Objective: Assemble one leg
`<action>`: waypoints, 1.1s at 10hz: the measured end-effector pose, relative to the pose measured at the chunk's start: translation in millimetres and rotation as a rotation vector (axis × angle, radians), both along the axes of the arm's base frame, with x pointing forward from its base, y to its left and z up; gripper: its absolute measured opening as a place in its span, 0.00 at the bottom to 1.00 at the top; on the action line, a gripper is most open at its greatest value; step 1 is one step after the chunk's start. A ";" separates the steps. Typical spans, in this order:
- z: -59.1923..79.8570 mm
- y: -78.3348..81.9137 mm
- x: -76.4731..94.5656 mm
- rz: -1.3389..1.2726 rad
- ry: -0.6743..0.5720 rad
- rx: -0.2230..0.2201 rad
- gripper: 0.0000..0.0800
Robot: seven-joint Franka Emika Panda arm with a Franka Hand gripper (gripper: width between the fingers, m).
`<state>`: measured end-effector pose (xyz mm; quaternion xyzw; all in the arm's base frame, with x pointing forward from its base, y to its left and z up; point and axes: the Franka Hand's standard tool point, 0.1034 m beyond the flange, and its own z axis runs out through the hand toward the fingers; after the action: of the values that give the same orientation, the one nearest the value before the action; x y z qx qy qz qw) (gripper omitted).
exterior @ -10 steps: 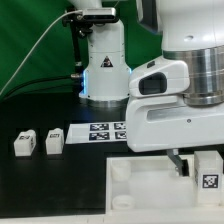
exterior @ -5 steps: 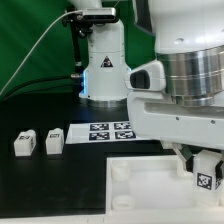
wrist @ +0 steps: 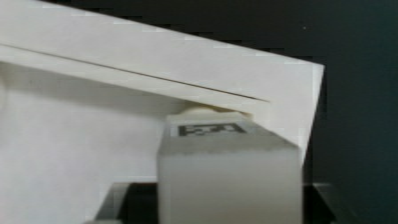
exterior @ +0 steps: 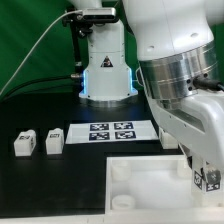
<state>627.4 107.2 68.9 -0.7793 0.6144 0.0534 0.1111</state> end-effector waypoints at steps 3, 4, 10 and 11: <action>-0.2 3.0 -1.4 0.256 -0.047 -0.035 0.50; 1.3 5.1 -0.4 0.459 -0.086 -0.066 0.71; 0.1 -0.2 -0.6 1.159 -0.212 -0.131 0.81; 0.3 0.5 -0.2 1.229 -0.227 -0.137 0.81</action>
Offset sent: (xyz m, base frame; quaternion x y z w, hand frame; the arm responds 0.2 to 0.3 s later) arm 0.0006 0.0106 0.0076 -0.0534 0.0501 -0.5302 0.8447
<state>627.2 107.6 69.2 -0.9963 0.0407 -0.0149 0.0745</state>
